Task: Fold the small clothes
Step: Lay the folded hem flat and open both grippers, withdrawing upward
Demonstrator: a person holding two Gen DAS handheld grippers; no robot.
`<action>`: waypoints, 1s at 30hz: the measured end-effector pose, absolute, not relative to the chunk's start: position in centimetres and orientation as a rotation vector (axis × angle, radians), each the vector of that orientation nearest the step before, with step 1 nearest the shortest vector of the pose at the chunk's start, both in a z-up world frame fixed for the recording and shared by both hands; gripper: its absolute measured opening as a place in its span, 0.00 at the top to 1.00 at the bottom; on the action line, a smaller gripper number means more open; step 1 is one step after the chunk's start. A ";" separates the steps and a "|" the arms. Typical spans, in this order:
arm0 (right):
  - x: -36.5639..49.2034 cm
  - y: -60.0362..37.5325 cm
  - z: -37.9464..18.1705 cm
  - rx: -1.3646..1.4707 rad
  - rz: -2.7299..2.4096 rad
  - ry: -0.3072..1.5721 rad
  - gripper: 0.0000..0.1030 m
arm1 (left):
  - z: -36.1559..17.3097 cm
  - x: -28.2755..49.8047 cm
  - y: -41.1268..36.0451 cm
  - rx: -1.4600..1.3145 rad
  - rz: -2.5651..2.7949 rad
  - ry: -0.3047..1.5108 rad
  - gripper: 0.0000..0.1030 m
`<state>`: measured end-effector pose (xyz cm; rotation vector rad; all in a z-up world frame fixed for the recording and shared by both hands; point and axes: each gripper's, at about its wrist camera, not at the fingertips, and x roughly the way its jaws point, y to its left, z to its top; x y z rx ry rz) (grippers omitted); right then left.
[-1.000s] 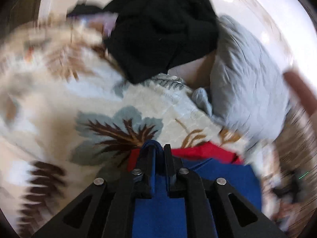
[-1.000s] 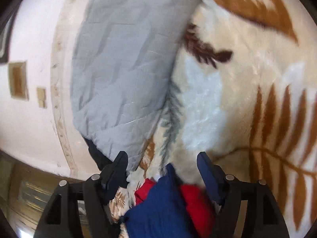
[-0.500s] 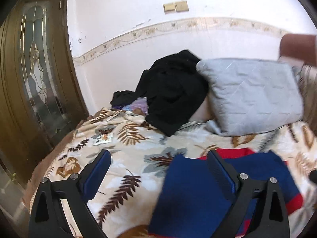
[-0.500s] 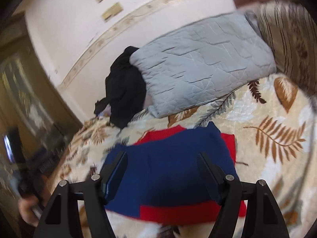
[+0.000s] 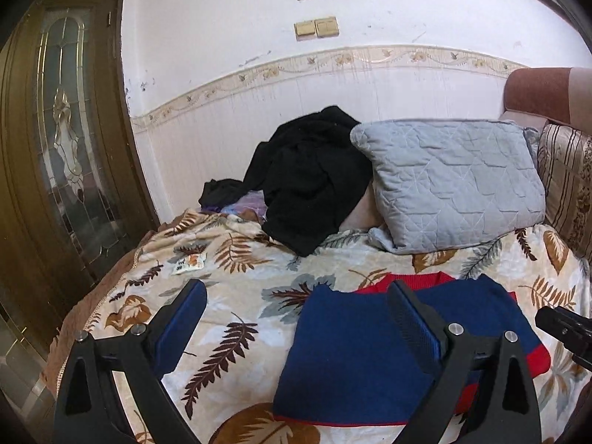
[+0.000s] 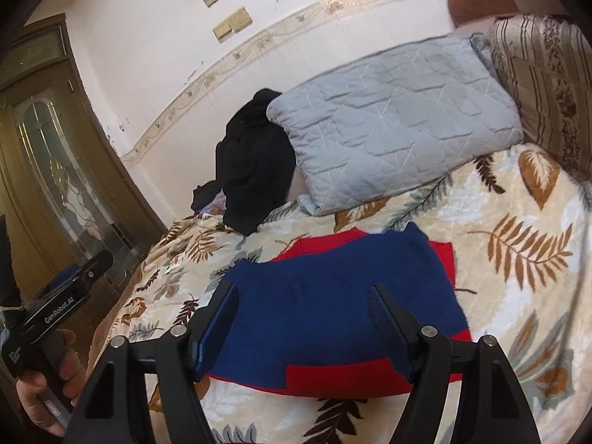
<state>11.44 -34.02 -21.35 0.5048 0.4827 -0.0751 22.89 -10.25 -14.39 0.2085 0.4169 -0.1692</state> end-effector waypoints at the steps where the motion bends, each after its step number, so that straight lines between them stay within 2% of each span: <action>1: 11.8 -34.1 -21.6 0.510 -0.075 0.491 0.26 | -14.7 23.2 -10.3 0.206 -0.170 0.427 0.05; 6: 13.5 -34.9 -23.0 0.560 -0.070 0.541 0.26 | -17.4 25.6 -10.5 0.198 -0.184 0.496 0.05; 10: 15.6 -37.0 -25.2 0.639 -0.079 0.610 0.26 | -23.2 29.9 -11.0 0.205 -0.199 0.711 0.05; 12: 16.9 -38.5 -26.3 0.670 -0.098 0.647 0.26 | -27.1 32.5 -11.3 0.240 -0.147 0.896 0.05; 15: 18.8 -40.8 -27.9 0.700 -0.114 0.684 0.34 | -30.3 34.3 -11.0 0.249 -0.099 1.010 0.05; 16: 20.0 -41.4 -28.3 0.682 -0.098 0.700 0.45 | -31.1 34.8 -10.9 0.257 -0.076 1.033 0.05; 17: 20.7 -41.6 -28.5 0.666 -0.093 0.711 0.58 | -31.3 34.9 -10.8 0.244 -0.081 1.037 0.05; 18: 21.9 -41.9 -28.8 0.642 -0.092 0.731 0.60 | -31.3 34.9 -10.8 0.236 -0.082 1.034 0.05; 22: 25.9 -43.4 -31.1 0.606 -0.131 0.809 0.61 | -31.1 34.5 -11.6 0.287 -0.081 0.997 0.05; 25: 27.3 -45.2 -34.0 0.576 -0.238 0.859 0.72 | -29.9 33.7 -12.0 0.307 -0.089 0.914 0.05; 28: 26.4 -46.0 -33.1 0.622 -0.249 0.839 0.71 | -27.8 32.7 -12.6 0.307 -0.112 0.816 0.05; 30: 24.7 -45.4 -30.8 0.563 -0.284 0.777 0.68 | -26.2 31.7 -12.8 0.292 -0.122 0.760 0.05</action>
